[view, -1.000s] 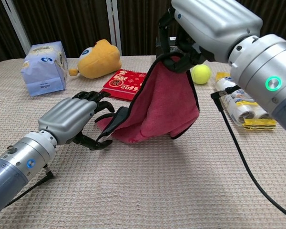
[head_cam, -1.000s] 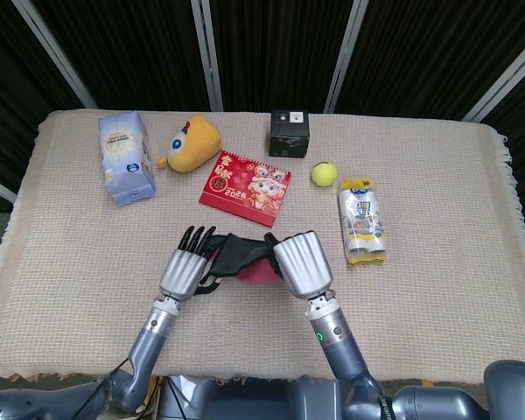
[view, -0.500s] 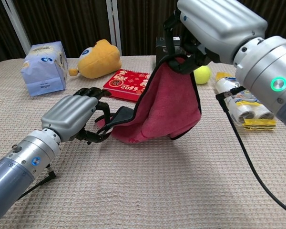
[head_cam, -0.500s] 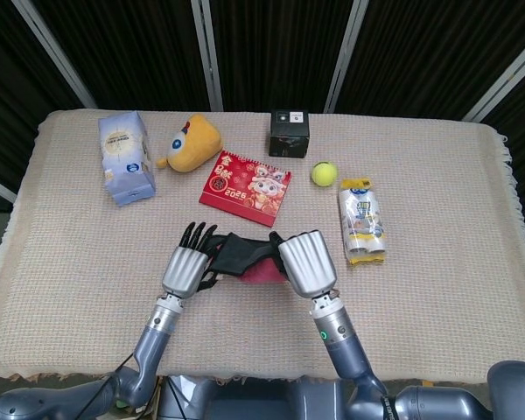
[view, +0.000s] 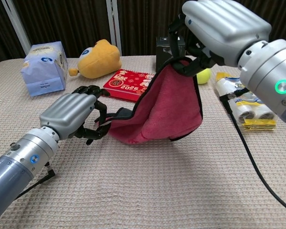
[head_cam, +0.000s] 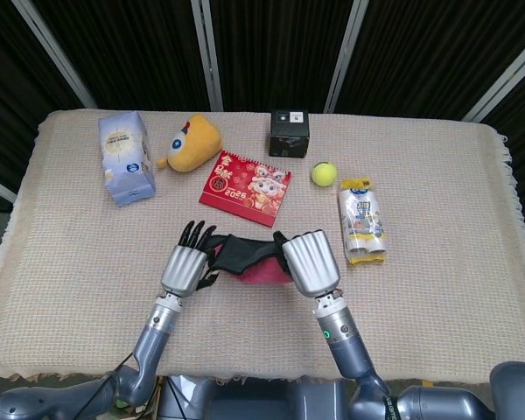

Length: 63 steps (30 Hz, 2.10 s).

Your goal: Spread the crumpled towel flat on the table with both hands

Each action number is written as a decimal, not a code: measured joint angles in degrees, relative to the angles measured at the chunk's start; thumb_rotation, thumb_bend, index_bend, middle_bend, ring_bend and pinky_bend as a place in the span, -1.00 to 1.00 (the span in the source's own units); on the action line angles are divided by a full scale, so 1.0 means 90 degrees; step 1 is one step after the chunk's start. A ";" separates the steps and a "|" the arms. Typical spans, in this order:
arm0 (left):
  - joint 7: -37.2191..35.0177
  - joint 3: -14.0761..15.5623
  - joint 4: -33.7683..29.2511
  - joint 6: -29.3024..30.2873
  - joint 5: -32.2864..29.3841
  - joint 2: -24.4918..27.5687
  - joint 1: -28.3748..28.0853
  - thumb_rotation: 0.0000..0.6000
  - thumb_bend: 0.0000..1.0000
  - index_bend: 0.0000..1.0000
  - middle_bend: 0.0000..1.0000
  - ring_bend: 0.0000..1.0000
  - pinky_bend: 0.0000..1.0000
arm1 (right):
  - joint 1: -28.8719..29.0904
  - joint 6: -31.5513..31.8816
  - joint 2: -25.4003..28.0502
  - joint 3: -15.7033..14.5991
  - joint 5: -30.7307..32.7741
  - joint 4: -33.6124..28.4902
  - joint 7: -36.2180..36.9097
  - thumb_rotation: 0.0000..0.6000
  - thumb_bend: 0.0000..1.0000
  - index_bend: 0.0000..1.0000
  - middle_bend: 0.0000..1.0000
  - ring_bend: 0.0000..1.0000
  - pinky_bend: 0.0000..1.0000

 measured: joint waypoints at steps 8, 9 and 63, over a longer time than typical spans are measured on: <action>0.0027 0.0002 -0.0179 0.0114 0.0054 0.0296 0.0027 1.00 0.15 0.31 -0.77 -1.00 -1.00 | -0.0112 0.0016 0.0116 -0.0171 -0.0097 0.0055 0.0193 1.00 0.30 0.53 1.00 1.00 1.00; 0.0031 0.0000 -0.0198 0.0120 0.0051 0.0326 0.0033 1.00 0.17 0.31 -0.77 -1.00 -1.00 | -0.0128 0.0026 0.0136 -0.0184 -0.0112 0.0054 0.0206 1.00 0.30 0.53 1.00 1.00 1.00; 0.1353 -0.1323 -0.2231 -0.0037 -0.0683 0.2008 -0.0984 1.00 0.26 0.38 -0.72 -1.00 -1.00 | 0.0243 -0.0399 0.0737 0.1032 0.0743 0.0259 0.1194 1.00 0.30 0.53 1.00 1.00 1.00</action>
